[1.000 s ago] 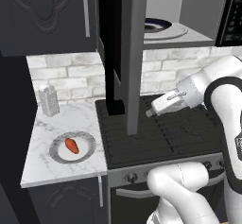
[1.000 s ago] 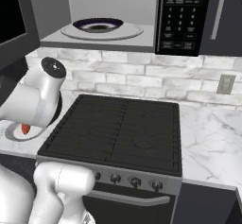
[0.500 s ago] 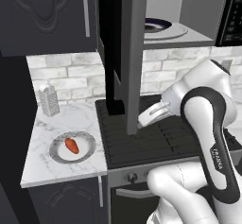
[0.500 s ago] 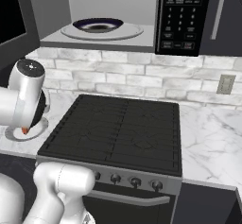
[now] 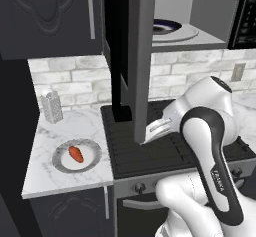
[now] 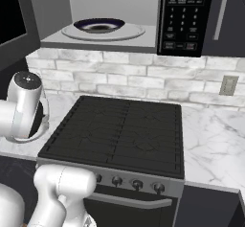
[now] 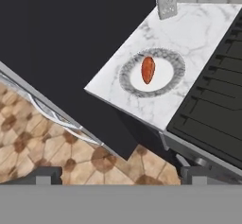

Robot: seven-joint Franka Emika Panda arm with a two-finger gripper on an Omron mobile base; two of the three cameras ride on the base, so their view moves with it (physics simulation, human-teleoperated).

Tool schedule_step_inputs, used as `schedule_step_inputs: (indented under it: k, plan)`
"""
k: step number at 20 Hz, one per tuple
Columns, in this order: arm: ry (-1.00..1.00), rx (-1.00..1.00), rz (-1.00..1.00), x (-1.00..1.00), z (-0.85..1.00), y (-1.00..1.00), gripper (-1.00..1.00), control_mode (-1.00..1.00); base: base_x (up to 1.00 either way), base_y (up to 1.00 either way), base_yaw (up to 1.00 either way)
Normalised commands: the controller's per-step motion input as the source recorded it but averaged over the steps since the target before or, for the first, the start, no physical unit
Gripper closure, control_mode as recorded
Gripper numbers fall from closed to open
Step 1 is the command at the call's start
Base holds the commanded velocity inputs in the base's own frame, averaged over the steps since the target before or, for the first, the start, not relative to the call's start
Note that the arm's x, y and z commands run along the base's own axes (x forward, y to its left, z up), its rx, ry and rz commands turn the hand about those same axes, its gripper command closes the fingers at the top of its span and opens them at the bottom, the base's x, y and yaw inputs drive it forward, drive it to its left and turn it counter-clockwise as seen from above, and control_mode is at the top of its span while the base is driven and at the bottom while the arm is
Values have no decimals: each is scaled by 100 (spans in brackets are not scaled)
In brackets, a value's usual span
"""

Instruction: Pick the sweet potato from the counter and place it in the microwave. Then turn on the microwave.

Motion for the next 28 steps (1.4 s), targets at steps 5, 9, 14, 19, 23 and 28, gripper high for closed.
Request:
schedule_step_inputs:
  k: [5, 9, 14, 19, 23, 28]
  plan:
    - [0, 0, -3, 12, -28, 24, -100, -100, 0, 0, 0]
    - [-1, -1, -3, 17, -19, 24, -100, -100, 0, 0, 0]
    - [0, -3, -2, 25, -8, 20, -100, -100, 0, 0, 0]
    - [0, -4, -1, 33, -4, 13, -100, -100, 0, 0, 0]
    - [0, -2, -1, 41, -20, 9, -100, -100, 0, 0, 0]
    - [0, -1, 0, 35, -36, 18, -100, -100, 0, 0, 0]
